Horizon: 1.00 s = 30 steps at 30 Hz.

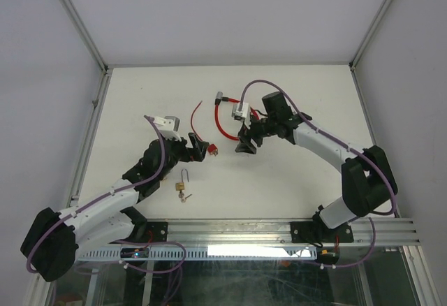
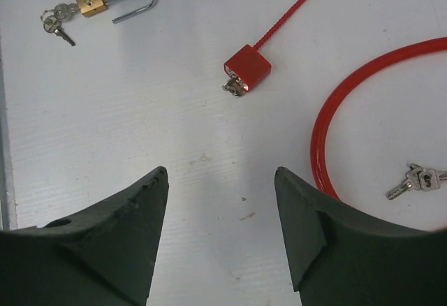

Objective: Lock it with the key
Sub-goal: Pick up the lock from the center of the board.

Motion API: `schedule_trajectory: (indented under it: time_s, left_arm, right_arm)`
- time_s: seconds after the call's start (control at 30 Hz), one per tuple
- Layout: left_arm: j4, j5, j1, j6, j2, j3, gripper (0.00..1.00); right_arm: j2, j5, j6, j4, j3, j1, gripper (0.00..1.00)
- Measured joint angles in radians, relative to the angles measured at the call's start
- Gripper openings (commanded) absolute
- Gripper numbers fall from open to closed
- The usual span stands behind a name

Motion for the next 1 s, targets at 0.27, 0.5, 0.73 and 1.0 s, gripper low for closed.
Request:
schedule_trajectory:
  time_s: [0.27, 0.5, 0.73, 1.0]
  left_arm:
    - [-0.002, -0.015, 0.0, 0.0, -0.069, -0.017, 0.99]
    - [-0.007, -0.047, 0.0, 0.0, -0.129, -0.054, 0.99]
    - [-0.023, -0.061, 0.0, 0.001, -0.153, -0.06, 0.99]
    - [-0.041, -0.1, 0.0, 0.002, -0.153, -0.065, 0.99]
  right_arm:
    - [0.102, 0.116, -0.002, -0.029, 0.105, 0.074, 0.65]
    - [0.186, 0.199, 0.008, -0.065, 0.196, 0.112, 0.66]
    - [0.203, 0.238, 0.011, -0.092, 0.232, 0.113, 0.66]
    - [0.269, 0.266, 0.095, -0.056, 0.257, 0.129, 0.66]
